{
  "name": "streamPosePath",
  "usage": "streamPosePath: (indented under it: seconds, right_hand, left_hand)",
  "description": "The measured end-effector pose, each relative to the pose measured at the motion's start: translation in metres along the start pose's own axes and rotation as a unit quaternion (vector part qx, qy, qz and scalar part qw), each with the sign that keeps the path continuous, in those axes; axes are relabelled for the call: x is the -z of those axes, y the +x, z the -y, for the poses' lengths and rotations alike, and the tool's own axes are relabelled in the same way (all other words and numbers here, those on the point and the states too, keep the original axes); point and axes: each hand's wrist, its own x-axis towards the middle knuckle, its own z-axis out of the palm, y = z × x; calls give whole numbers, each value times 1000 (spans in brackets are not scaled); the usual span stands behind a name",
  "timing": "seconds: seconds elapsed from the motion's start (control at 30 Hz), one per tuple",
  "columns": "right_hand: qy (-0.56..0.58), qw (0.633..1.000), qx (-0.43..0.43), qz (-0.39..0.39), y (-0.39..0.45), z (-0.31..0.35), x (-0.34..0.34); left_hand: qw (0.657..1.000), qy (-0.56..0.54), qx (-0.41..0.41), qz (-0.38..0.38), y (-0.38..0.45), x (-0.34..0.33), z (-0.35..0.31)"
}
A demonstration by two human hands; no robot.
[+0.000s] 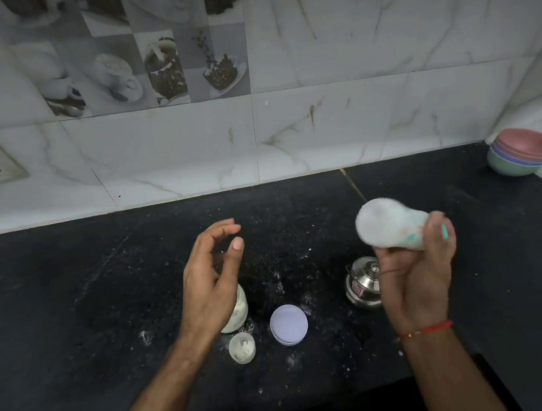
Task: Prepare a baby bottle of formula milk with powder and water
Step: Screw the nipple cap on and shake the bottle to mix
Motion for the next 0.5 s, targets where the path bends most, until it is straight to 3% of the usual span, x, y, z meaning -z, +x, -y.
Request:
streamPosePath:
  seconds: [0.07, 0.1, 0.2, 0.23, 0.27, 0.37, 0.43, 0.5]
  right_hand:
    - [-171, 975, 19, 138, -3, -1, 4]
    - [-298, 924, 31, 236, -4, -1, 8]
    - [-583, 669, -9, 461, -11, -1, 13]
    - [-606, 625, -29, 491, -13, -2, 12]
    - [-610, 611, -39, 504, -15, -1, 10]
    - [-595, 651, 22, 472, -12, 14, -1]
    - [-527, 738, 67, 417, -11, 27, -13]
    - [-386, 841, 74, 372, -14, 39, -27]
  left_hand:
    - [1000, -5, -5, -2, 8, 1, -6]
    - [1000, -7, -8, -3, 11, 0, -8]
    - [1000, -7, -15, -4, 15, -1, -11]
    - [1000, -8, -16, -4, 15, -1, -11]
    - [1000, -9, -18, -4, 15, -2, -12]
    - [1000, -13, -17, -3, 13, -2, -10]
    - [1000, -17, -13, -2, 11, -2, -8]
    - [1000, -20, -11, -3, 10, -2, -7]
